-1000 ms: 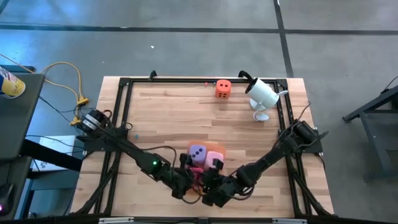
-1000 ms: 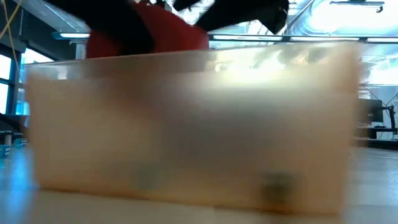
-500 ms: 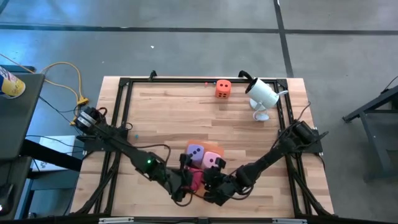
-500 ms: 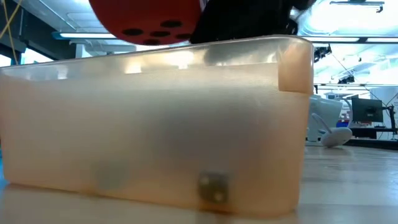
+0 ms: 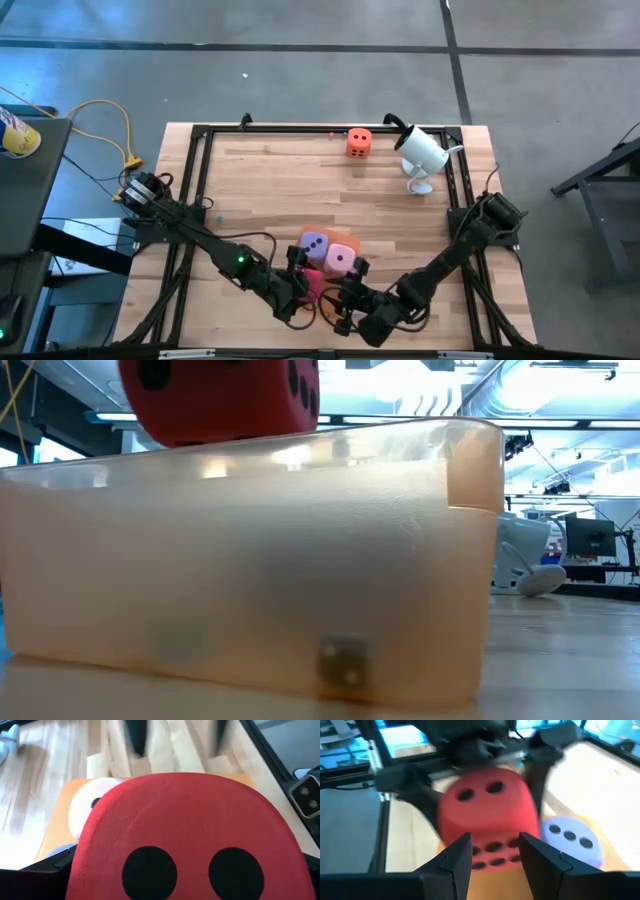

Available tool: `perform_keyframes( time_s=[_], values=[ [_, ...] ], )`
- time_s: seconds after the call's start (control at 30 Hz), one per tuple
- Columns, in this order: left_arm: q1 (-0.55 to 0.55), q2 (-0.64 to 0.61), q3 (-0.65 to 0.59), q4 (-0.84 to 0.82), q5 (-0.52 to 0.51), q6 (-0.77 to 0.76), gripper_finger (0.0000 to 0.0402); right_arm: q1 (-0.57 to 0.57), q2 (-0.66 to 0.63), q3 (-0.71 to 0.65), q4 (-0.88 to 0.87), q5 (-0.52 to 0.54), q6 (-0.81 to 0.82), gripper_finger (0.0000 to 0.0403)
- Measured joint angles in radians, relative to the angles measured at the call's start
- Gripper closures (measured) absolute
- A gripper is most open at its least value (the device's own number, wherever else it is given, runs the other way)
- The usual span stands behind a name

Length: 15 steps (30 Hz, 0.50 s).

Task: Pick & Place Dice
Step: Put the large red dice into the orange bin

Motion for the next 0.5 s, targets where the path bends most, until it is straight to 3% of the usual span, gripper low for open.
perform_keyframes(
  time_s=[0.5],
  values=[
    [0.019,0.013,-0.003,-0.020,-0.007,-0.090,0.0006,-0.019,-0.001,0.000,0.021,-0.028,-0.015,0.0252]
  ],
)
